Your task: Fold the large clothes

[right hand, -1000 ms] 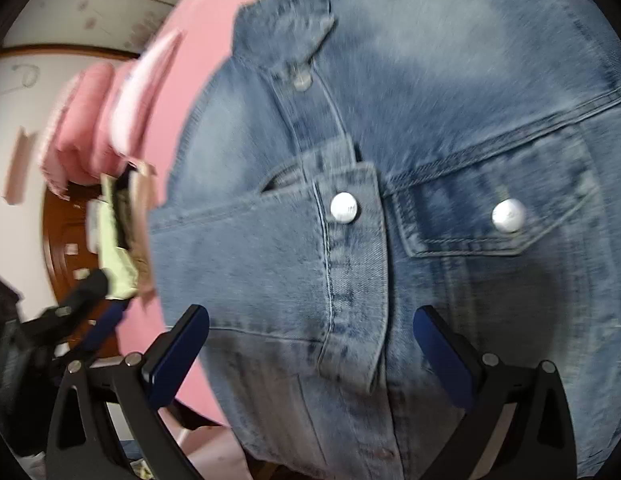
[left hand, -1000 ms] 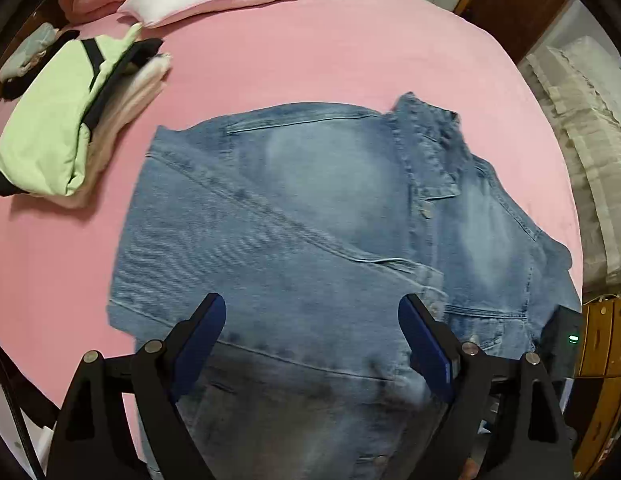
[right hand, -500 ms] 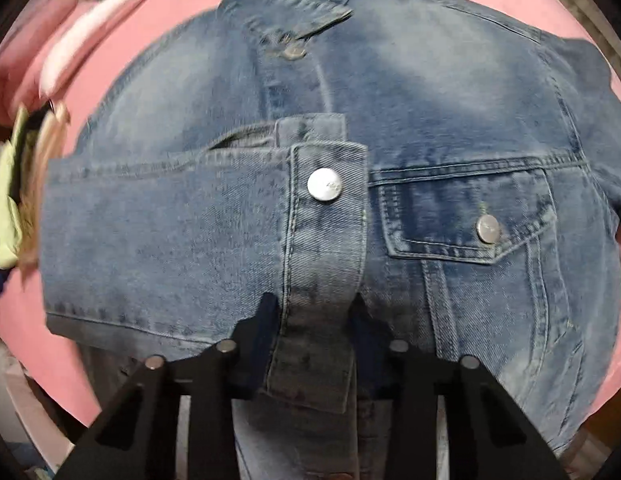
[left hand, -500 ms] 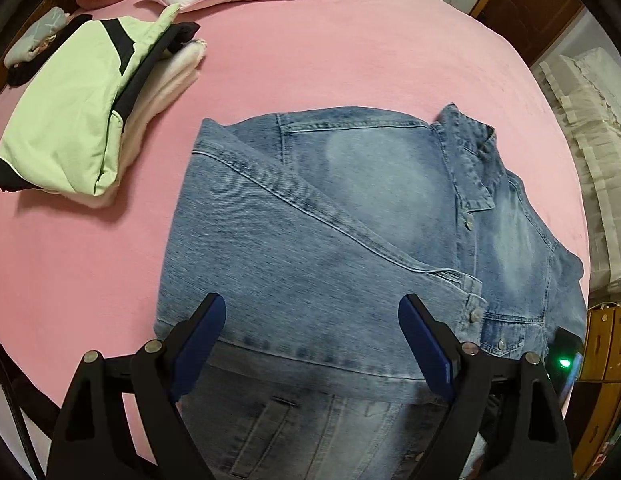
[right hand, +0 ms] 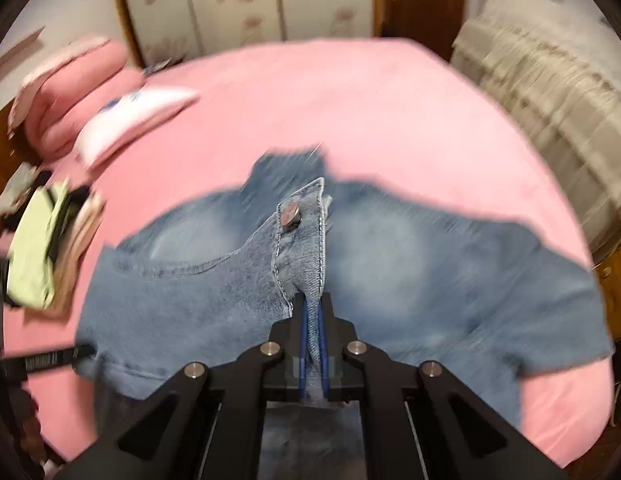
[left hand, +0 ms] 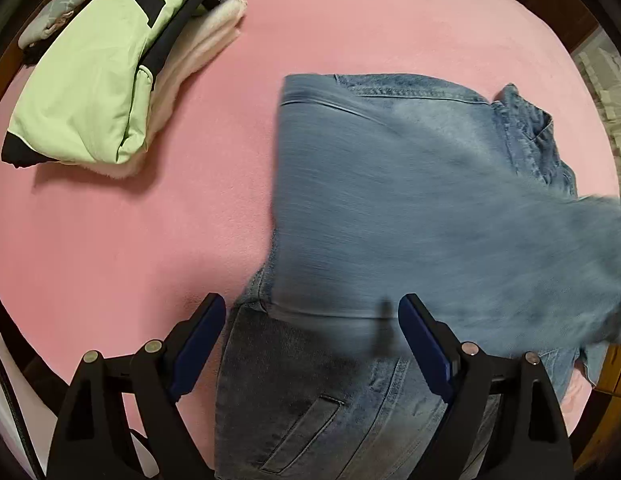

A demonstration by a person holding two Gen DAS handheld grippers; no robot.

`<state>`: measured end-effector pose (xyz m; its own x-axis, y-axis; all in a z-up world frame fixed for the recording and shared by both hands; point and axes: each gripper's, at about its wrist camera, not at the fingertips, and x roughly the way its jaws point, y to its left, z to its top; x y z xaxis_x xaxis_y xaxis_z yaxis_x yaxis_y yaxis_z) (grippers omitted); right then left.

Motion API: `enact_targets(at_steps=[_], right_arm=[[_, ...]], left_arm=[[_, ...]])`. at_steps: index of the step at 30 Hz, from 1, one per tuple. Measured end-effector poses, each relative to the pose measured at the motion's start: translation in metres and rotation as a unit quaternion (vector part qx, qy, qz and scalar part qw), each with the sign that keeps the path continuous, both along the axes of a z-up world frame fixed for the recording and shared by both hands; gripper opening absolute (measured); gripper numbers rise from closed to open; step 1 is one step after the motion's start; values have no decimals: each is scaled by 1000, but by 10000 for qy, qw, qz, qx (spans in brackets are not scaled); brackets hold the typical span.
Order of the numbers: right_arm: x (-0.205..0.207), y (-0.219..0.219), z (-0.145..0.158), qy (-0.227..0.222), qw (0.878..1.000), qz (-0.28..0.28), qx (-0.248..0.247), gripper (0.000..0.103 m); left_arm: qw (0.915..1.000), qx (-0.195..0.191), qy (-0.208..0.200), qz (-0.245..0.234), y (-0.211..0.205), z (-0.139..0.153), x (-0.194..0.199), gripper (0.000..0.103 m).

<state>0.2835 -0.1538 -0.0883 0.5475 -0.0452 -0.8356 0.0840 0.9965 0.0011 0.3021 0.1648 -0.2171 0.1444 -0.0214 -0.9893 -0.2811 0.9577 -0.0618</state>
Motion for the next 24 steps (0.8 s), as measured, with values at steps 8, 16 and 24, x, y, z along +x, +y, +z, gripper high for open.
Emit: enact_targets(at_steps=[8, 16, 24], right_arm=[[19, -87, -41, 511, 9967, -625, -27, 5], [13, -97, -84, 789, 9837, -1514, -567, 11], [30, 3, -114, 1425, 9615, 541, 2287, 10]], left_arm=[[9994, 78, 265, -195, -21, -36, 14, 87], [9979, 433, 384, -286, -32, -52, 14, 87], [9910, -1089, 362, -683, -80, -51, 17, 20]])
